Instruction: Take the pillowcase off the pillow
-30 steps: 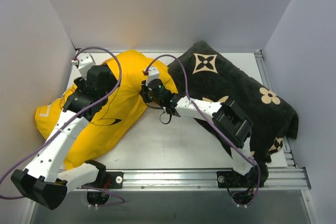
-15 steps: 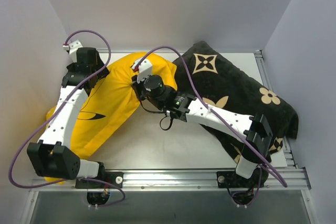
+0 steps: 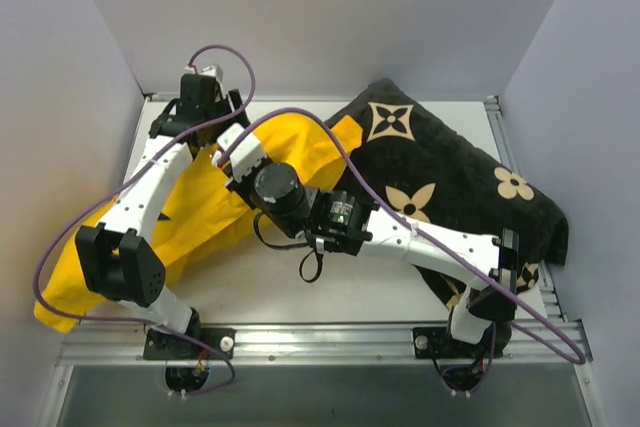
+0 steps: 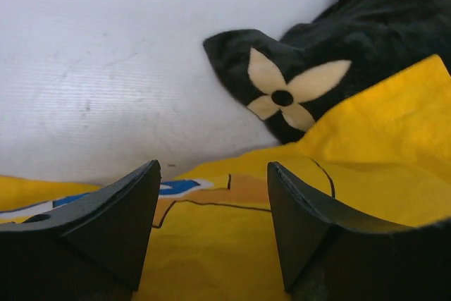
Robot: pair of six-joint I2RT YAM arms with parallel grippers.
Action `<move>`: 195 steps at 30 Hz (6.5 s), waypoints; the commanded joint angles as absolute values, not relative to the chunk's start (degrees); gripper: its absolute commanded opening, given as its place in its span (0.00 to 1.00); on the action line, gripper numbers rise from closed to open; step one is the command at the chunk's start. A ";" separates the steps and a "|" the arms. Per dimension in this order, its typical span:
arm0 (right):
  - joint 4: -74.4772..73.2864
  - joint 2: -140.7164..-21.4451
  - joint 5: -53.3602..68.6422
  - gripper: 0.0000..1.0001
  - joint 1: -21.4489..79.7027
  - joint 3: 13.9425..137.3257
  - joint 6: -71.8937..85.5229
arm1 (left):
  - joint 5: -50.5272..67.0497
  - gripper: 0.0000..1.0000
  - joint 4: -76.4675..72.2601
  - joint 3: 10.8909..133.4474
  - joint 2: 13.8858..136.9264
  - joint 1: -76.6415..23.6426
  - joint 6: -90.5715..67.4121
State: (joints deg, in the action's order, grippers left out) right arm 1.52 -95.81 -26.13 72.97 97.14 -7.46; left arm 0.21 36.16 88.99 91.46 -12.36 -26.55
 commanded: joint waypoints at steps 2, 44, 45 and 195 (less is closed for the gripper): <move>9.42 -96.23 -29.45 0.00 75.22 112.30 -15.37 | 4.66 0.72 36.65 91.32 88.95 -14.33 -25.05; 1.77 -92.46 -51.52 0.00 58.64 111.70 -17.59 | 14.94 0.93 42.36 131.38 107.32 -10.47 -34.89; 0.28 -93.59 -50.11 0.00 57.41 113.45 -13.92 | 14.59 0.93 42.36 131.66 106.44 -9.85 -34.98; 12.48 -113.64 36.65 0.71 18.63 104.77 29.44 | -9.05 0.00 35.42 70.05 60.03 -37.97 -11.95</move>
